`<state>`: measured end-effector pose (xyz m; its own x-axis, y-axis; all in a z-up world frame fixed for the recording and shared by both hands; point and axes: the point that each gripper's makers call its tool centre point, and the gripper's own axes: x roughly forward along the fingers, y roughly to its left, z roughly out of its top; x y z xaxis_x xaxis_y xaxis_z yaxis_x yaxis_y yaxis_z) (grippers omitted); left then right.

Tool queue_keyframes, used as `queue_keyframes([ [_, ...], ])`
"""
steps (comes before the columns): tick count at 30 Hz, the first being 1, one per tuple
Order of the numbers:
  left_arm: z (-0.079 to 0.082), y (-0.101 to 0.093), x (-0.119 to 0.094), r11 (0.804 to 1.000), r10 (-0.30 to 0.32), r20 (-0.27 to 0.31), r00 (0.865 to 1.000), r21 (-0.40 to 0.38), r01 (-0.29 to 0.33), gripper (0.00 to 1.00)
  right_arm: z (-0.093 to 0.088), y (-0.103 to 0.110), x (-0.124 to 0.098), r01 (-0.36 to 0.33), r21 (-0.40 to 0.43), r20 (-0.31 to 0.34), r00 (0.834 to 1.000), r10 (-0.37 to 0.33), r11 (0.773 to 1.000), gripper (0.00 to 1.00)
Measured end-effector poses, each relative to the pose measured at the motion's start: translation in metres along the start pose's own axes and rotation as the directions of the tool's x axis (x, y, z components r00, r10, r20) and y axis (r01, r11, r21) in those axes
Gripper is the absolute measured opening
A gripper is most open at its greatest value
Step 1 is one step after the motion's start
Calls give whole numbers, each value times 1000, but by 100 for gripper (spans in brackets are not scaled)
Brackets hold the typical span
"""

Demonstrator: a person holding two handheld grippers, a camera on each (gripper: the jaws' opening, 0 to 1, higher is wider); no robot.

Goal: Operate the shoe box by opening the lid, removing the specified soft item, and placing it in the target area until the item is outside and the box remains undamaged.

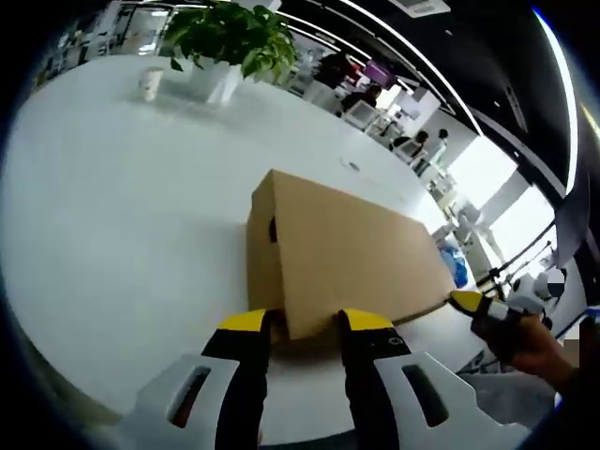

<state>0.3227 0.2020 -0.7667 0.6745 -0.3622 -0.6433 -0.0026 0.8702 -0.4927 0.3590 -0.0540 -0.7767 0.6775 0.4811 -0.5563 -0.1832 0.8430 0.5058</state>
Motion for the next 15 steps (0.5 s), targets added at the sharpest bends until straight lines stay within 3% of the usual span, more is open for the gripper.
queue_keyframes([
  [7, 10, 1, 6, 1000, 0, 8, 1000, 5, 0, 30, 5, 1, 5, -6, 9, 13, 1000, 6, 1000, 32],
  [15, 48, 5, 38, 999, 6, 7, 1000, 33, -6, 30, 24, -2, 27, 14, 41, 12, 1000, -15, 999, 33],
])
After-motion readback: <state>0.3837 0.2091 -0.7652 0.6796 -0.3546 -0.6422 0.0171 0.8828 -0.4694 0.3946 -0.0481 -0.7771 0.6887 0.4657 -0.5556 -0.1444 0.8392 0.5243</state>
